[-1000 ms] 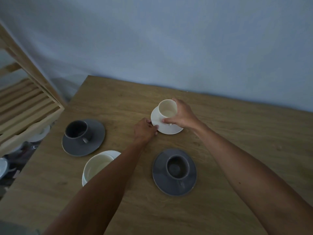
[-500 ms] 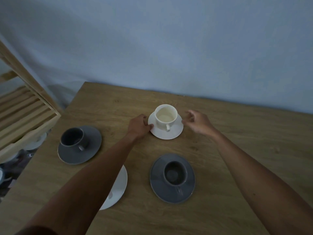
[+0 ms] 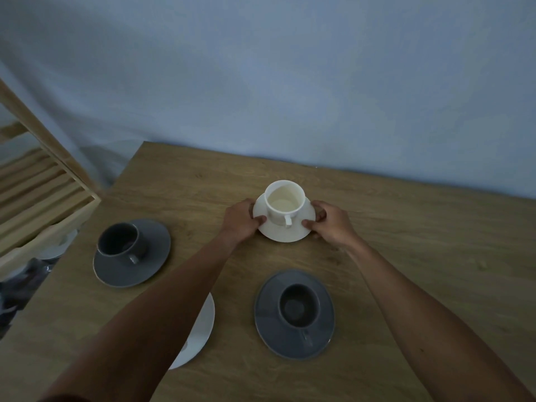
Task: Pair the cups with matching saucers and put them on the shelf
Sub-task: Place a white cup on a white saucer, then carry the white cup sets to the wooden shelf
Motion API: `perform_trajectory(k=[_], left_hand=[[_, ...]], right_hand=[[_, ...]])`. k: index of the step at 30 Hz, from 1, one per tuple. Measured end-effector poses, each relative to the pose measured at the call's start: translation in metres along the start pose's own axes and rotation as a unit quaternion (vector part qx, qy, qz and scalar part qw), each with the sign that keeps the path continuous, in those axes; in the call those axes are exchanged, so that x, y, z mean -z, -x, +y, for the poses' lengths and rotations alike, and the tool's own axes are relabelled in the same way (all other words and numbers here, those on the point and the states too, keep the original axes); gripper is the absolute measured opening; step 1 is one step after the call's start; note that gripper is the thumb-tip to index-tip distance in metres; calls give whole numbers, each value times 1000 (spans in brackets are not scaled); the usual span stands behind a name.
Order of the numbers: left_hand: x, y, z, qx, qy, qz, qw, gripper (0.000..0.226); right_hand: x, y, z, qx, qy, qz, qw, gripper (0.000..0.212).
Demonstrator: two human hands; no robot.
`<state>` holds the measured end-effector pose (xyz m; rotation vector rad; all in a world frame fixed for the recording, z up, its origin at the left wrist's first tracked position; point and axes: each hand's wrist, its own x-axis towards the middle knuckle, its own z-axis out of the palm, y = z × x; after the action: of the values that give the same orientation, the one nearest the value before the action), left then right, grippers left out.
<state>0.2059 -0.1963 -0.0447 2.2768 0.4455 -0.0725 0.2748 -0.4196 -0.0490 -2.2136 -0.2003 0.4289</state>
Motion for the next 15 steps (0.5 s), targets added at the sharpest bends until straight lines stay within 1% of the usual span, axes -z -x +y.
perform_trajectory(k=[3, 6, 8, 15], left_hand=[[5, 0, 1, 4, 49, -6, 999, 49], [17, 4, 2, 19, 146, -7, 989, 52], [27, 5, 4, 16, 172, -2, 985, 53], [92, 12, -2, 15, 269, 16, 963, 52]], right_hand=[[1, -1, -1, -12, -68, -8, 998, 67], [3, -4, -10, -13, -99, -13, 995, 70], [4, -6, -20, -12, -120, -18, 993, 71], [-5, -9, -91, 16, -148, -51, 988, 68]])
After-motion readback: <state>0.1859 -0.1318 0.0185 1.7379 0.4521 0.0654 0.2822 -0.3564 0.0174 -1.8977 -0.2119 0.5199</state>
